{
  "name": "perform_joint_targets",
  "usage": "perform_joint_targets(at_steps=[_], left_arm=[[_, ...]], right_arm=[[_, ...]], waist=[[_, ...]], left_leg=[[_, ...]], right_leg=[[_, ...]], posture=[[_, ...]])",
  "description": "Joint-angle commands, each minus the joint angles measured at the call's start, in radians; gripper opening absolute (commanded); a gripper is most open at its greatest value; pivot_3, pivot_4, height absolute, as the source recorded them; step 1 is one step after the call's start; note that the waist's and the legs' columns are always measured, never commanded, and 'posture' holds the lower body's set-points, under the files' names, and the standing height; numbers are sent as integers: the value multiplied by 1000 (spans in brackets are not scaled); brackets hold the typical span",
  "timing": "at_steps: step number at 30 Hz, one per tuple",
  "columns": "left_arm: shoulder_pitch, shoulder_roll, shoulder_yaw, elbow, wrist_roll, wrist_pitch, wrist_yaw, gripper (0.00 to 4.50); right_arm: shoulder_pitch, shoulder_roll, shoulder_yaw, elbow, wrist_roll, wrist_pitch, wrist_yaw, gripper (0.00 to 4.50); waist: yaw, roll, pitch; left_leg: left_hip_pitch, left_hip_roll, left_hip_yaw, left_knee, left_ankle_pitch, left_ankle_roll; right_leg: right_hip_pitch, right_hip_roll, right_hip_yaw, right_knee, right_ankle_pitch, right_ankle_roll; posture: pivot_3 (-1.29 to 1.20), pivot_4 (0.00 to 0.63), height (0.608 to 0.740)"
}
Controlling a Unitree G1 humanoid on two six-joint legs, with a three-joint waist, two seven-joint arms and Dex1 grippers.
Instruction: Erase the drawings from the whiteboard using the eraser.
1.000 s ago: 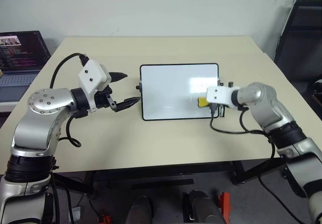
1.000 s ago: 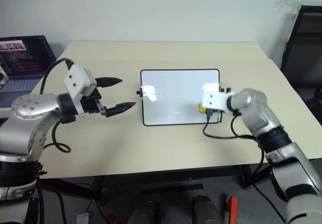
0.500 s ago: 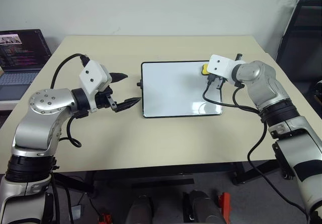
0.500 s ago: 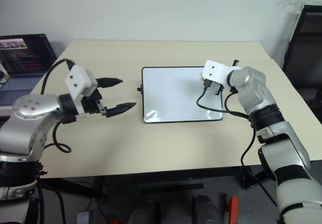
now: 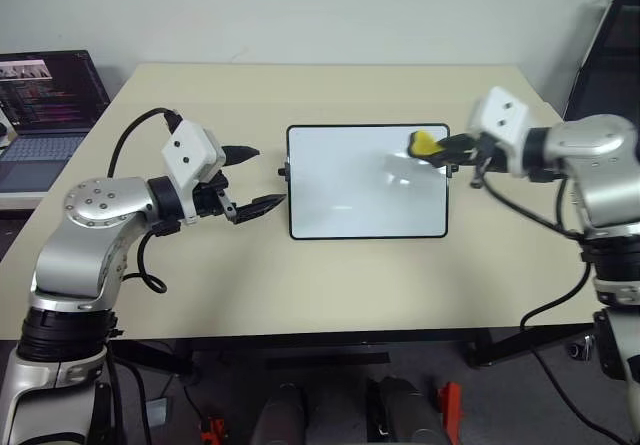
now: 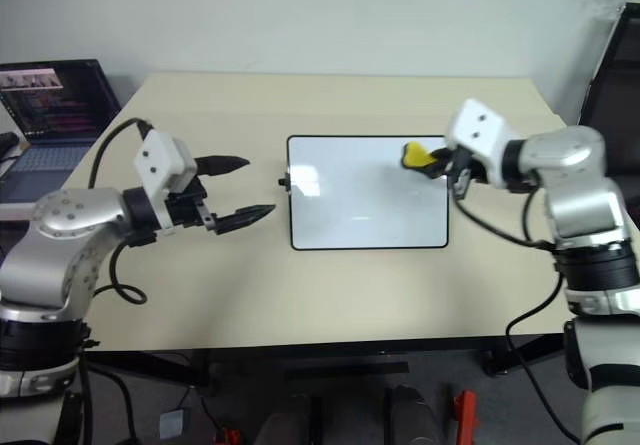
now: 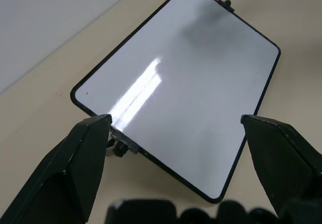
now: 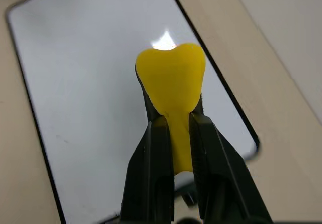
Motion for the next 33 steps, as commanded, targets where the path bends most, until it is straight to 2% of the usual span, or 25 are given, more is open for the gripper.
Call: perform_joint_targets(at_steps=[1, 7, 10, 13, 19, 25, 33], left_arm=[[-45, -54, -48, -61, -42, 18, -10, 4500], [-136, -257, -212, 19, -5, -24, -5, 4500], [-203, -391, -328, 137, 79, -87, 15, 4500], [-242, -486, -401, 272, 177, -192, 42, 4500], [-328, -646, -459, 538, 317, -382, 122, 4500], [-320, -721, -486, 583, 361, -451, 108, 4500], [-302, -730, -479, 567, 367, -451, 78, 4500]], right_arm=[[26, -65, -63, 53, -4, 10, -54, 158], [69, -152, -110, 187, -15, 13, -128, 158], [105, -178, -120, 241, -8, 27, -146, 158], [126, -186, -133, 286, -2, 44, -173, 158], [119, -174, -179, 374, 16, 183, -268, 157], [127, -150, -180, 401, 48, 324, -298, 157], [111, -120, -158, 490, 46, 340, -342, 156]], waist=[[4, 0, 0], [10, 0, 1], [12, 0, 1], [7, 0, 1], [3, 0, 1], [2, 1, 1], [2, 2, 0]], left_leg=[[0, 0, 0, 0, 0, 0], [-1, -1, 1, 0, 0, 0], [0, -1, 1, 1, 0, 0], [0, -2, 1, 1, 0, 0], [1, -2, 2, 1, 0, 0], [1, -2, 3, 1, 0, 0], [1, -2, 3, 1, 0, 0]], right_leg=[[0, 0, 0, 0, 0, 0], [0, 0, 1, -1, 0, 1], [1, 0, 1, -1, 0, 1], [1, 0, 1, -1, 1, 2], [1, 0, 3, 0, 1, 1], [1, 0, 4, -1, 0, 2], [1, 0, 4, -1, 0, 3]], posture=[[0, 150, 740], [0, 150, 740], [0, 150, 740], [0, 150, 740], [0, 150, 740], [0, 150, 740], [0, 150, 740]])
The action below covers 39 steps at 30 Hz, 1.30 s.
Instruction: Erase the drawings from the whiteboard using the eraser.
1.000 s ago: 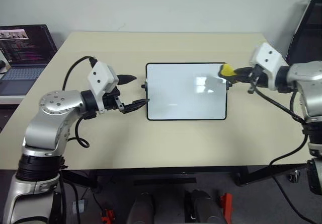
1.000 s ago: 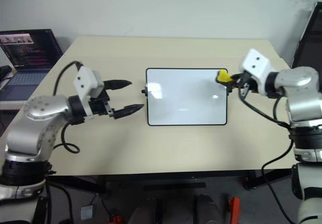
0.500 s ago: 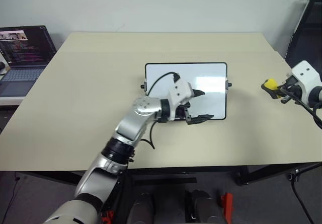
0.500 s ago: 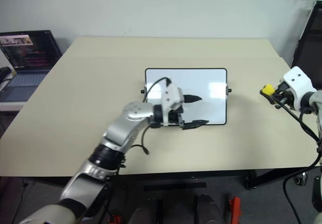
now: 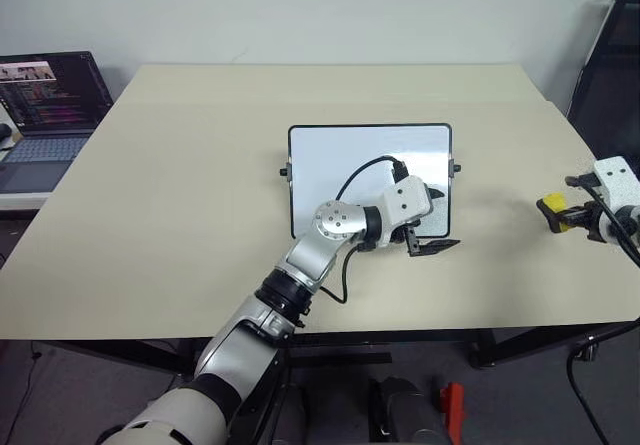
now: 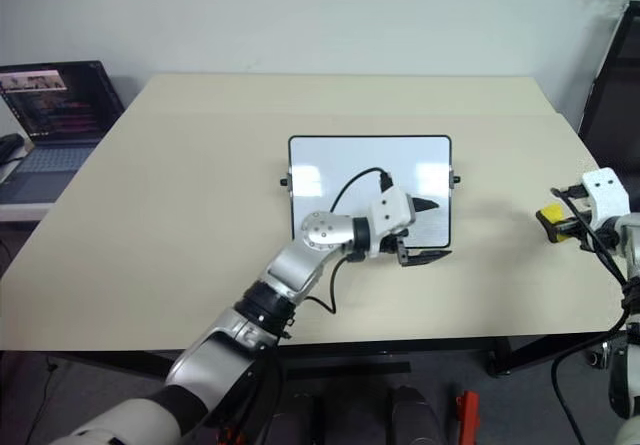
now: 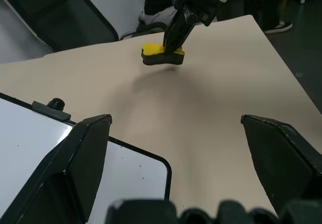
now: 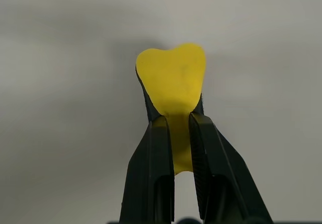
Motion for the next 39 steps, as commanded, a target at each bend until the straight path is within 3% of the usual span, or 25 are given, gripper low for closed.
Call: perform_joint_targets(at_steps=[1, 3, 13, 16, 18, 22, 26, 28, 34, 39], left_arm=[[-3, -5, 7, -36, 3, -18, -10, 4500], [0, -3, 9, -39, 4, -16, -11, 4500], [13, 8, 21, -63, 3, 5, -7, 4500], [13, 35, 58, -81, -21, 12, -13, 4500], [15, 52, 89, -104, -44, 29, -12, 4500], [51, 153, 271, -266, -135, 116, 49, 4500], [87, 235, 480, -386, -223, 187, 173, 4500], [118, 275, 595, -415, -273, 227, 236, 4500], [226, 375, 749, -276, -163, 126, 464, 4500], [282, 390, 692, -83, -66, -12, 508, 4500]], right_arm=[[-35, -6, -10, 21, 1, 6, -26, 156], [-45, -5, -7, 34, 2, 3, -31, 156], [-103, -7, 8, 108, -11, -17, -44, 3547], [-132, -18, -26, 4, 16, -28, -43, 4468], [-140, -6, -53, -48, 38, -65, -51, 4468], [-166, 138, -113, -49, 87, -293, -151, 4468], [-146, 248, -125, 55, 64, -528, -252, 4468], [-176, 306, -199, 141, 117, -608, -329, 4468], [-191, 385, -233, 310, 148, -824, -362, 4468], [-175, 434, -238, 380, 163, -939, -356, 4468]], waist=[[0, 0, 0], [0, 0, 0], [-1, 0, 0], [-5, 1, 0], [-14, 3, 1], [-29, 3, 1], [-33, 2, 2], [-27, 2, 2], [-12, 2, 2], [-7, 2, 2]], left_leg=[[0, 0, 0, 0, 0, 0], [0, 0, 0, 0, 0, 0], [0, 0, 0, 0, 0, 0], [0, 0, 0, 0, 0, 0], [0, 0, 0, 0, 0, 0], [1, 1, 0, 0, 0, 0], [2, 2, -1, 0, 0, 0], [1, 1, -1, 0, 0, 0], [1, 0, 0, 0, 0, 0], [1, 0, -1, 0, 0, 0]], right_leg=[[0, 0, 0, 0, 0, 0], [0, 0, 0, 0, 0, 0], [0, 0, 0, 0, 0, 0], [0, 0, 0, 0, 0, 0], [0, 0, 0, 1, 0, 0], [0, 1, 0, 1, 0, 0], [1, 2, 0, 2, 0, 0], [1, 1, 0, 2, 0, 0], [1, -1, 0, 1, 1, -1], [2, -1, -1, 1, 1, -1]], posture=[[0, 150, 740], [0, 150, 740], [0, 150, 740], [0, 150, 740], [0, 150, 740], [0, 150, 740], [0, 150, 740], [0, 150, 740], [0, 150, 740], [0, 150, 740]])
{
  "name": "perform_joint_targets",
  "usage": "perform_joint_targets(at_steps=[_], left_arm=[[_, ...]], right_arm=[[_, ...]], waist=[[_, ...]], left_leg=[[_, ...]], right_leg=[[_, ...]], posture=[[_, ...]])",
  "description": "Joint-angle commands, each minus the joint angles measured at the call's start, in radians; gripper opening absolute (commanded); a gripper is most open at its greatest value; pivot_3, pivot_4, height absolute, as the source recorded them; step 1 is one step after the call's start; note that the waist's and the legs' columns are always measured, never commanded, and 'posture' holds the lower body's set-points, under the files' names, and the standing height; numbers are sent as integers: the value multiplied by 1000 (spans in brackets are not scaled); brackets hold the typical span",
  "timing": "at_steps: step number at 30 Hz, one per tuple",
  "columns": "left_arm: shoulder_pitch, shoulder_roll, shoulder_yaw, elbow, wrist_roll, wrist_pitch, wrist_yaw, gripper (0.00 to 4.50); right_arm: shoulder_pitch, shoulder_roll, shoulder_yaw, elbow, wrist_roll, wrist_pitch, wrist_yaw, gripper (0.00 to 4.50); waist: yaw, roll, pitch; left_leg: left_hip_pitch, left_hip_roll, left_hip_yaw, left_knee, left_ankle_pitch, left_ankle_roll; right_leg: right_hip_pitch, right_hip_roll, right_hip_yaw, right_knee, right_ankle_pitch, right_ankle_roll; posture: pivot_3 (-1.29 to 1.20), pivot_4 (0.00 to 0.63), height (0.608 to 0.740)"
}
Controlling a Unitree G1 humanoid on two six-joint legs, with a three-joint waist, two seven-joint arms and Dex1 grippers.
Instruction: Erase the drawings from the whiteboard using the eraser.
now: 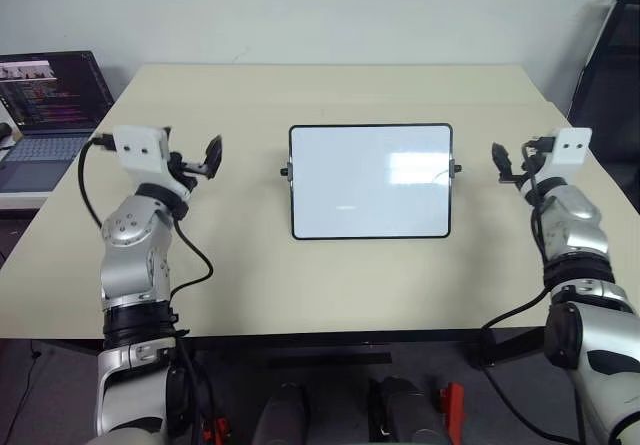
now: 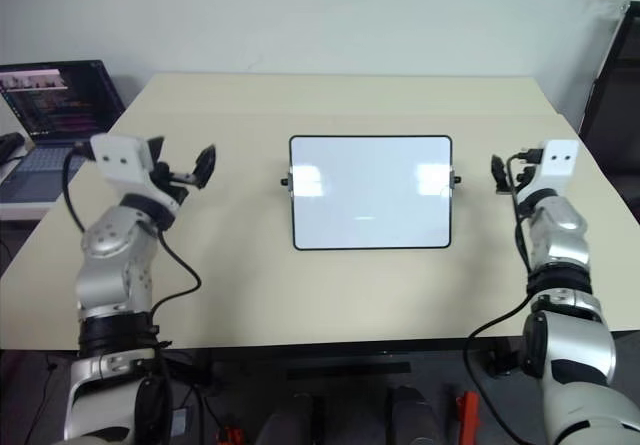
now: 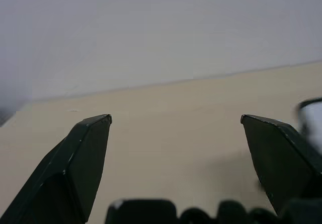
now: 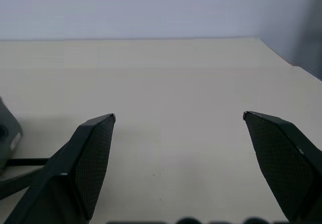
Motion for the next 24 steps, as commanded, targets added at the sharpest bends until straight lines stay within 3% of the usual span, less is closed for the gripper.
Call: perform_joint_targets(at_steps=[1, 5, 12, 24], left_arm=[[-3, -9, -42, 104, 41, -115, 14, 4500], [-21, -58, -66, 241, 54, -219, 53, 4500], [-14, -145, -93, 310, 52, -297, 96, 4500], [6, -160, -87, 288, 39, -336, 170, 4500]], right_arm=[[-4, 10, -19, 27, 24, -77, 5, 4468], [24, 32, -12, 76, 14, -129, 3, 4468], [53, 69, -20, 70, 35, -148, 4, 4468], [51, 131, 10, 14, 37, -126, 1, 4468]], waist=[[4, 0, 0], [11, 0, 0], [7, 0, 0], [-4, 0, 0]], left_leg=[[0, 0, 0, 0, 0, 0], [0, 0, 0, 0, 0, 0], [0, 0, 0, -1, 0, 0], [0, 0, 0, 0, 0, 0]], right_leg=[[0, 0, 0, 0, 0, 0], [0, 0, 0, 0, 2, -3], [0, 0, 0, 0, 2, -4], [0, 0, 0, 1, 2, -3]], posture=[[0, 150, 740], [0, 150, 740], [0, 150, 740], [0, 150, 740]])
